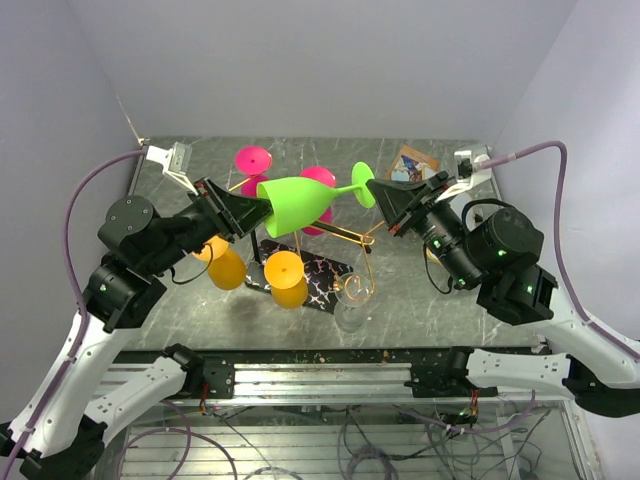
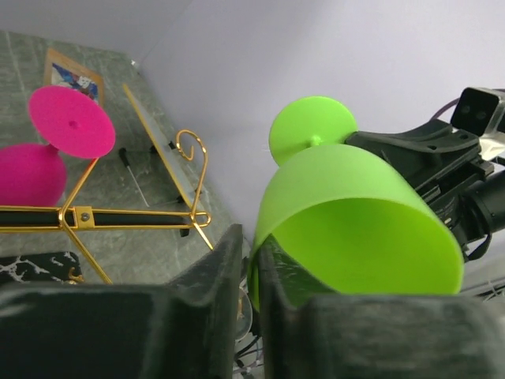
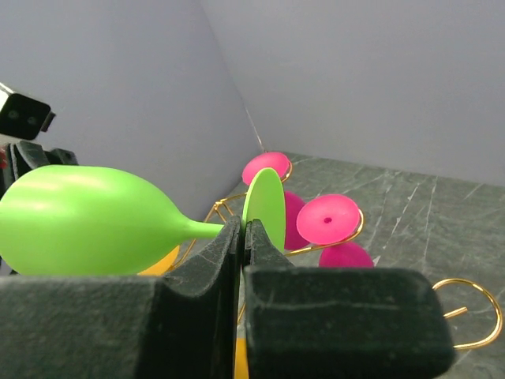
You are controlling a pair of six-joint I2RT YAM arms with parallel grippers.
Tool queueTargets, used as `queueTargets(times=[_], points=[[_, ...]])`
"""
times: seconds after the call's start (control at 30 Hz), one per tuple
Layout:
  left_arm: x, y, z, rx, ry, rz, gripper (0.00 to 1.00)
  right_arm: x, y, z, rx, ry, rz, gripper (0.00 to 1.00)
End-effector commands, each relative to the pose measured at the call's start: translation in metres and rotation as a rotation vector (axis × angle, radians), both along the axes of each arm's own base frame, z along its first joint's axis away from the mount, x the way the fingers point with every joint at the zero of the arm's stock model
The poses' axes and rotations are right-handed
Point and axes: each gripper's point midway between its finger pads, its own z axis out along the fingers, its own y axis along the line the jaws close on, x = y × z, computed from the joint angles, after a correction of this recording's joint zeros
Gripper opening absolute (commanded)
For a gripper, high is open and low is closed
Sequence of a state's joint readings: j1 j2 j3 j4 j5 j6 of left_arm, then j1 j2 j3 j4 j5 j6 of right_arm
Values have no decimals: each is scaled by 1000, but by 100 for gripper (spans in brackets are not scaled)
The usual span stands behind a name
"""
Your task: Take the wine glass off the wine glass rack
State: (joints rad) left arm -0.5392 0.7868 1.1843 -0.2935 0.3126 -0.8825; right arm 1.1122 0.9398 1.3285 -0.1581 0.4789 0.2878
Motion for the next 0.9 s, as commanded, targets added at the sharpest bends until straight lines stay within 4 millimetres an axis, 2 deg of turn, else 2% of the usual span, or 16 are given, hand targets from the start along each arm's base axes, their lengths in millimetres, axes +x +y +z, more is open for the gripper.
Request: queueTargets(times=[0.0, 0.03, 0.17, 0.27, 0.3, 0.4, 0.47, 0.63, 0.73, 0.87], points=[[6, 12, -1, 67, -1, 72, 11, -2, -6, 9, 58, -20, -7, 2], [9, 13, -2, 82, 2, 84, 7, -1, -8, 6, 51, -19, -13, 8], [21, 26, -3, 173, 2, 173, 7, 1, -21, -2, 16, -5, -65, 40], [37, 41, -3, 272, 10, 277, 7, 2, -34, -11, -8, 6, -102, 58], [42, 47, -1, 306, 4, 312, 7, 1, -37, -14, -15, 11, -108, 61], [60, 67, 8, 403, -19, 441, 7, -1, -49, -24, -34, 31, -133, 65], [71, 80, 25, 452, -55, 522, 7, -2, -56, -29, -39, 44, -144, 65], [96, 118, 51, 567, -130, 761, 7, -6, -68, -42, -65, 81, -160, 65], [109, 145, 50, 645, -135, 934, 7, -8, -72, -47, -81, 99, -163, 65], [124, 166, 31, 788, -75, 1073, 7, -9, -75, -54, -106, 118, -165, 66]])
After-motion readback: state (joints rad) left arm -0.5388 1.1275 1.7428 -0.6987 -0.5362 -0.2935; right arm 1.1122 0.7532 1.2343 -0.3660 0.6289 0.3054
